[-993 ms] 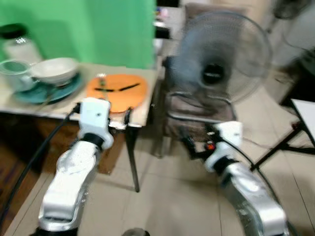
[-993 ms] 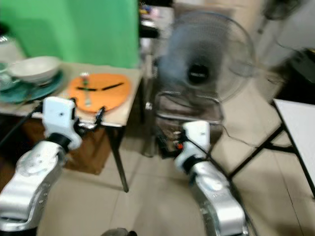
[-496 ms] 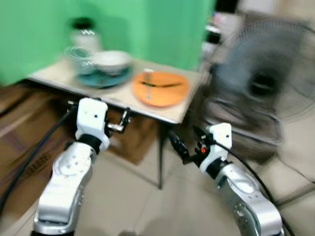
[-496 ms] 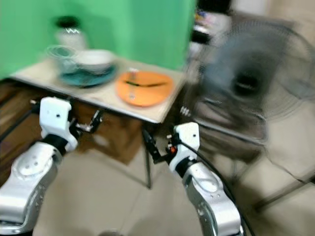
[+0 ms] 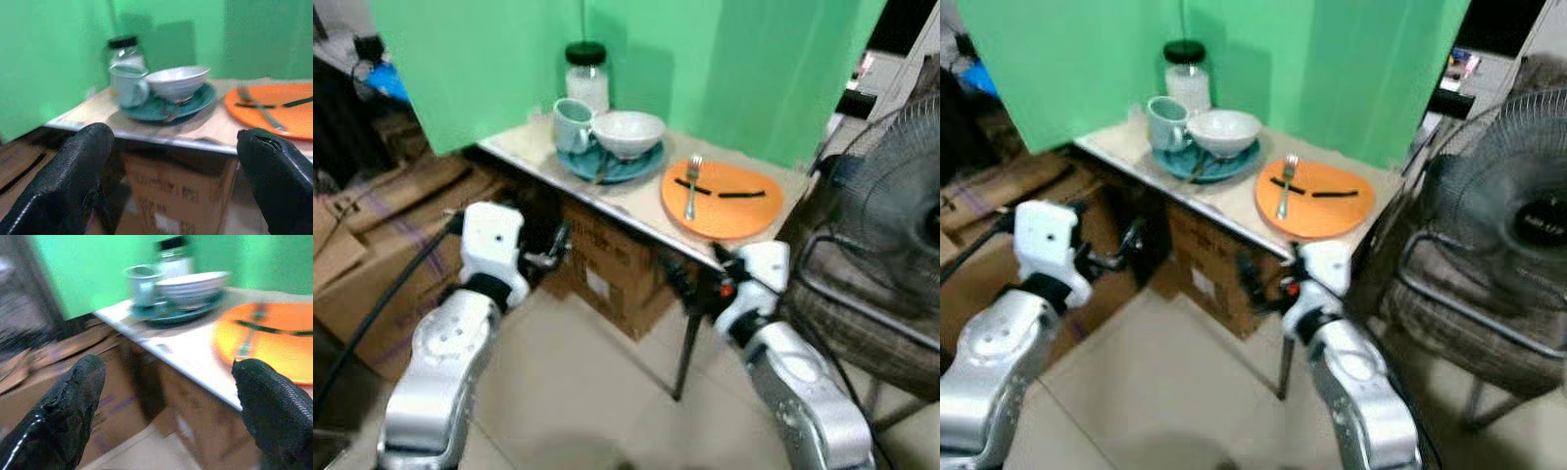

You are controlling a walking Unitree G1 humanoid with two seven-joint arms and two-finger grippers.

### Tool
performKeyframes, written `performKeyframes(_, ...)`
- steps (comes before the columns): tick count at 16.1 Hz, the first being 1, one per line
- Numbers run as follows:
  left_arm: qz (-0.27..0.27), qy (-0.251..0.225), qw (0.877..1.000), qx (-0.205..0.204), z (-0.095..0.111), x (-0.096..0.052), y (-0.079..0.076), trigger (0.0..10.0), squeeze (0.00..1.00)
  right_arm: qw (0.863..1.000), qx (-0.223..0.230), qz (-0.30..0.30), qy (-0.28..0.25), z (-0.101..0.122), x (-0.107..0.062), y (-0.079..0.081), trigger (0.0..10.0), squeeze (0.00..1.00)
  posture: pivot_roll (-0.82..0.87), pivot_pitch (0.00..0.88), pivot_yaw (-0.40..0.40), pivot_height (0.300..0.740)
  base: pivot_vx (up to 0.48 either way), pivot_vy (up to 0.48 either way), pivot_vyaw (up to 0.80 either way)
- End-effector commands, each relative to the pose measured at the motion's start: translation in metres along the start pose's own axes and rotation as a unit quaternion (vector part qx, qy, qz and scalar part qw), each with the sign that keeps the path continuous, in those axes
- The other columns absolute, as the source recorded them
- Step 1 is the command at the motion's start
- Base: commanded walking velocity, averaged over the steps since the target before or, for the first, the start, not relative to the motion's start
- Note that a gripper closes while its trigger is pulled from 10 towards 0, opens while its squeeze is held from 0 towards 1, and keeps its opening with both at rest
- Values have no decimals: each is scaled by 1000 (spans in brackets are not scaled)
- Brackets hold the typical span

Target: Setting the table

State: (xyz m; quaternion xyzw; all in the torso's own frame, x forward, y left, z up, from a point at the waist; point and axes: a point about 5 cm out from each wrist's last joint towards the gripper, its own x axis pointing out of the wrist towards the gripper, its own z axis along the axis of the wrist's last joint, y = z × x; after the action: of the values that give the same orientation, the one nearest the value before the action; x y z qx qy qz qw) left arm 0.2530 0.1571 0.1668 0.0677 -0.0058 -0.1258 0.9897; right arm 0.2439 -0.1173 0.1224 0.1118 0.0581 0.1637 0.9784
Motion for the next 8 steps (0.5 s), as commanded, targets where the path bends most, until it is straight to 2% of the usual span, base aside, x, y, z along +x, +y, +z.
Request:
performKeyframes(1,-7,-6,1000,2,1,-1,1,10000,0,999,-3,-38,-21,6,1,-10,10000,0,82,0,23,740,401,0,0)
performKeyframes(4,-9,-6,1000,5,-2,-2,4,10000,0,996,-15,-82,-37,9,1,-23,10000,0,85,0,24,740,399,0,0)
performKeyframes(8,-39,-1,999,-2,-7,-5,0,10000,0,997,-36,-68,0,4,4,-17,10000,0,87,4,10,740,398,0,0)
